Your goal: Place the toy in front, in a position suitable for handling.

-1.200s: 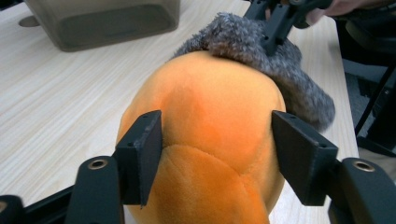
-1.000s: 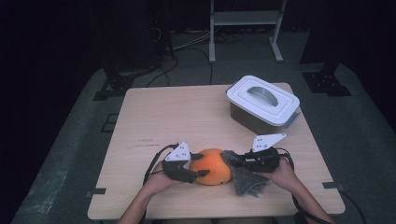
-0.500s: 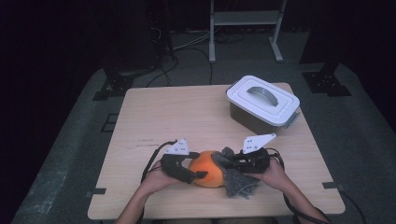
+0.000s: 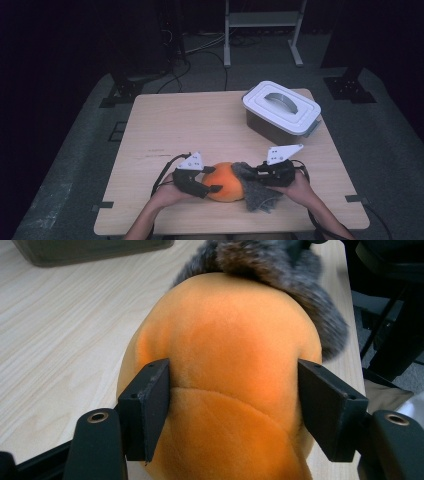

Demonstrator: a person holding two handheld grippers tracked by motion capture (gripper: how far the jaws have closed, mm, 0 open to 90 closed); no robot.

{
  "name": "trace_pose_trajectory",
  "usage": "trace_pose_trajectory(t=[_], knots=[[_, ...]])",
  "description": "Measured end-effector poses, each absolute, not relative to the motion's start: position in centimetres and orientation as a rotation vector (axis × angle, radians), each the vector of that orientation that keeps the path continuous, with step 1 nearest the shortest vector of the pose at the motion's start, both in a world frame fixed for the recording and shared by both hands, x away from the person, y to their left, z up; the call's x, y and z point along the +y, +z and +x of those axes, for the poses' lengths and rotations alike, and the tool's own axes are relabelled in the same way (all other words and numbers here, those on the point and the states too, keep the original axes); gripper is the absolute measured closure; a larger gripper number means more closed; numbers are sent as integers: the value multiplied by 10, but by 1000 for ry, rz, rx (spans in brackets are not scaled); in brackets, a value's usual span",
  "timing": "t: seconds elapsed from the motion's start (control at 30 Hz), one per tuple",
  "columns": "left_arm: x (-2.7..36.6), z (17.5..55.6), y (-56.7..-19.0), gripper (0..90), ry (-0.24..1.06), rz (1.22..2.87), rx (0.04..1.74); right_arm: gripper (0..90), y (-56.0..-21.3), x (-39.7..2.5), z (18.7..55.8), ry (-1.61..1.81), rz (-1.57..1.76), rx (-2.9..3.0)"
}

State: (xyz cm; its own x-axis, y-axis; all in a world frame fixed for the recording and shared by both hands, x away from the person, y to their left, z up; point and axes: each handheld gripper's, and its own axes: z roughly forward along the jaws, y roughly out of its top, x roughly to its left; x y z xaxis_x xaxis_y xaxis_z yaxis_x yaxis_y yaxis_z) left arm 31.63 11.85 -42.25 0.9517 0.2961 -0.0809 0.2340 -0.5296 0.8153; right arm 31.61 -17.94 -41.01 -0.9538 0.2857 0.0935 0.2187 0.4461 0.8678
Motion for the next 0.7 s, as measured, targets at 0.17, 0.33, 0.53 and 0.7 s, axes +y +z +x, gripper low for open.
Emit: trace_pose_trajectory(t=[0.17, 0.33, 0.53, 0.7], knots=[[119, 315, -414, 236, 51, 2162, 373, 790, -414, -173, 316, 1528, 432, 2638], [118, 319, -414, 145, 30, 2192, 424, 790, -421, -185, 316, 1525, 476, 2641], [113, 316, -425, 298, 58, 2188, 389, 790, -424, -196, 319, 1510, 522, 2649], [106, 312, -425, 432, 223, 2149, 382, 791, -407, -190, 317, 1535, 482, 2602]])
